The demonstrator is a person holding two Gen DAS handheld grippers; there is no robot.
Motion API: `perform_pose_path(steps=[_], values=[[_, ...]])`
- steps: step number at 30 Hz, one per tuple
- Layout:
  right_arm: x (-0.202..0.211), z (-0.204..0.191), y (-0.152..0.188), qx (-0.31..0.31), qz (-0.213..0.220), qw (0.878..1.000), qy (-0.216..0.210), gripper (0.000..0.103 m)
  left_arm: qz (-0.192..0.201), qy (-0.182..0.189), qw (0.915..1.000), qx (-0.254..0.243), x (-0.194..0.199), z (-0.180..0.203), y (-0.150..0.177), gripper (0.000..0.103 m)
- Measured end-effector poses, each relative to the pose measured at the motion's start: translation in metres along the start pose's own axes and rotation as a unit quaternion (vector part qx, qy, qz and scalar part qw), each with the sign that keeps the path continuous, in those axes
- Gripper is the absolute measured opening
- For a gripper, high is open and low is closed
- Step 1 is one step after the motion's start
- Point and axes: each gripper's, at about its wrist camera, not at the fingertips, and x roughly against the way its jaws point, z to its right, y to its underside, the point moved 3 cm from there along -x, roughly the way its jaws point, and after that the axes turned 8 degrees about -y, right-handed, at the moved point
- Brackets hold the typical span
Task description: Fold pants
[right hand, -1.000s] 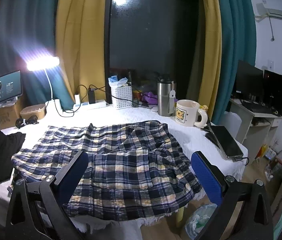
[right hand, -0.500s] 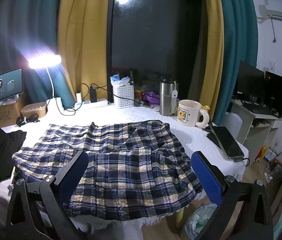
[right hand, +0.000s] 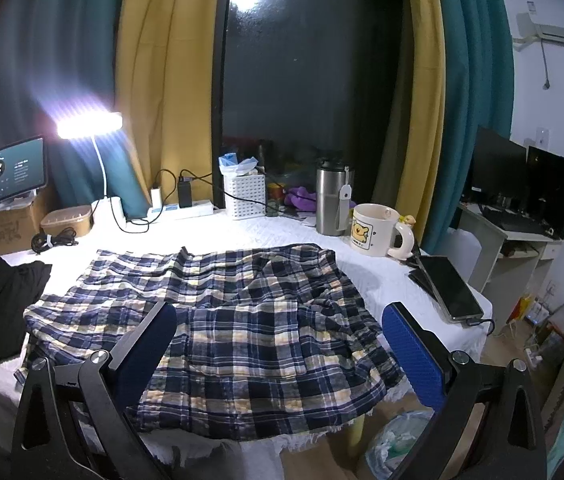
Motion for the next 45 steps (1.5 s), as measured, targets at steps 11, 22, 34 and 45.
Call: perform_pose_path(steps=[11, 22, 34, 45], values=[[0.001, 0.001, 0.0, 0.001, 0.0, 1.0, 0.0, 0.103, 0.003, 0.001, 1.0, 0.002, 0.001, 0.002, -0.002, 0.102], [0.001, 0.001, 0.0, 0.0, 0.0, 1.0, 0.0, 0.103, 0.004, -0.001, 1.0, 0.003, 0.002, 0.003, -0.001, 0.102], [0.0, 0.001, 0.001, 0.001, 0.0, 1.0, 0.0, 0.103, -0.002, -0.005, 1.0, 0.004, -0.003, 0.001, -0.004, 0.102], [-0.03, 0.015, -0.007, -0.003, -0.023, 1.0, 0.007, 0.103, -0.027, -0.005, 0.9996, -0.002, -0.028, 0.002, -0.005, 0.102]])
